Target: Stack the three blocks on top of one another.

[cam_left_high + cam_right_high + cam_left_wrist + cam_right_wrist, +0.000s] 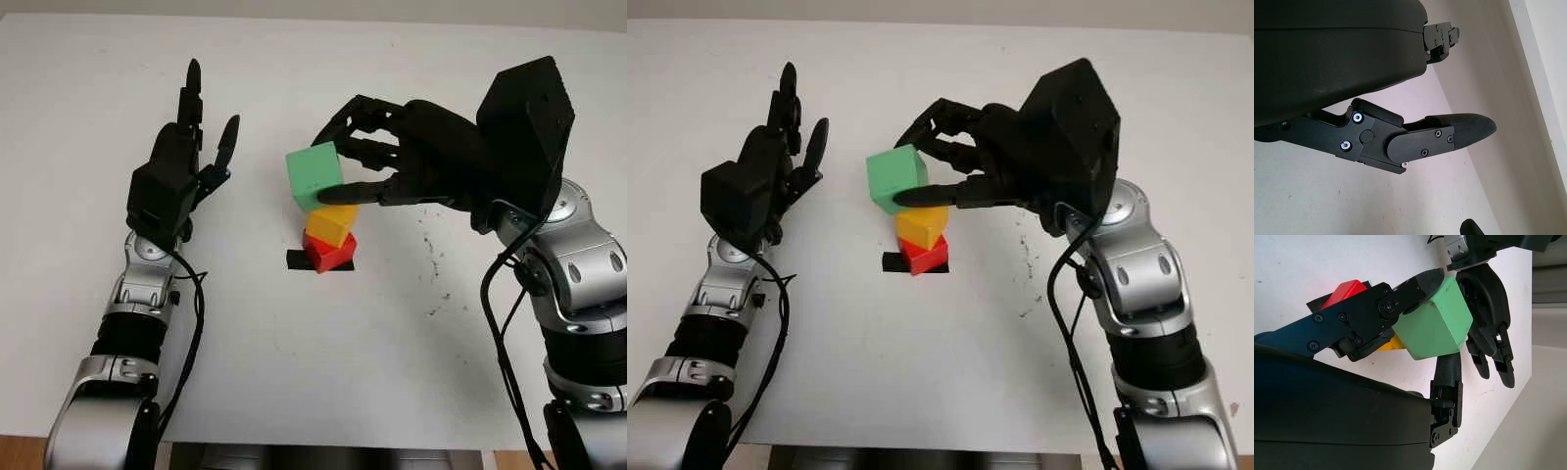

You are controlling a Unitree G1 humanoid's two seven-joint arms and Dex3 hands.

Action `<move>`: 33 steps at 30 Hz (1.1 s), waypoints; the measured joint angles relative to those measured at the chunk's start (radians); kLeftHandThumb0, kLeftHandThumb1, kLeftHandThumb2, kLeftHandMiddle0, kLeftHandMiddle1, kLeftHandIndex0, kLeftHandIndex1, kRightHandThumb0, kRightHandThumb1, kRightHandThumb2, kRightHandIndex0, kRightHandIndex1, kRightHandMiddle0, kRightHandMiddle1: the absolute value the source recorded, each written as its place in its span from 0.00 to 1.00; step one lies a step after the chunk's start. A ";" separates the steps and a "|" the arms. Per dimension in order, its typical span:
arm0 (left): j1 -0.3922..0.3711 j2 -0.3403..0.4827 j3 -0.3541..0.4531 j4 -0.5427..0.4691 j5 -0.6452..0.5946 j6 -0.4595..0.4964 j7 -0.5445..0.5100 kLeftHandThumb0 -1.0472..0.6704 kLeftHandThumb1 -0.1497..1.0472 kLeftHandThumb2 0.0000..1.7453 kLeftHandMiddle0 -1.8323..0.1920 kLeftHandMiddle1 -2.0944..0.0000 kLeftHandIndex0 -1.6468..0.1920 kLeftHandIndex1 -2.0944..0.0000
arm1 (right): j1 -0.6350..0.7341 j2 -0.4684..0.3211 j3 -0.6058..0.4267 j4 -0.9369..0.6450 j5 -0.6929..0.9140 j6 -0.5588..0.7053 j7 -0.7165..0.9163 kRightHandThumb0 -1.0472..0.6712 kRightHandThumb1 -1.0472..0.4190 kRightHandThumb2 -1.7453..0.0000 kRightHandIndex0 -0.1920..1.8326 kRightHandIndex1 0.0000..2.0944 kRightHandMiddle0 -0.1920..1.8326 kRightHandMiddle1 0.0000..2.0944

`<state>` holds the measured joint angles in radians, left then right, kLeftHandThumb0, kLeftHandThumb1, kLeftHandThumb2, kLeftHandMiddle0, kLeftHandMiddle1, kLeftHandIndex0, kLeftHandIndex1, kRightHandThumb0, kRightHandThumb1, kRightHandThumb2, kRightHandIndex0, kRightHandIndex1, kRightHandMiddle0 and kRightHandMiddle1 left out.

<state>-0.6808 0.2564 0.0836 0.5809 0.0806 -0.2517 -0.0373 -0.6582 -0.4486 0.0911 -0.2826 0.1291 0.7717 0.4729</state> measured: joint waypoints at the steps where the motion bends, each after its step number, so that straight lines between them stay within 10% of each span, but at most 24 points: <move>1: 0.000 0.000 0.000 0.000 -0.001 0.000 -0.001 0.18 1.00 0.34 0.98 0.98 0.98 0.97 | 0.000 0.000 0.000 0.000 0.000 0.000 0.000 0.36 0.06 0.97 0.23 0.02 0.21 0.85; 33: -0.001 0.017 0.000 0.030 -0.009 -0.005 -0.018 0.18 1.00 0.33 0.98 0.97 0.98 0.97 | 0.026 -0.021 -0.035 -0.011 -0.006 0.016 -0.012 0.36 0.04 0.97 0.20 0.02 0.20 0.85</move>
<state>-0.6813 0.2730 0.0836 0.6112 0.0719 -0.2567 -0.0550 -0.6324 -0.4692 0.0561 -0.2936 0.1231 0.7875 0.4611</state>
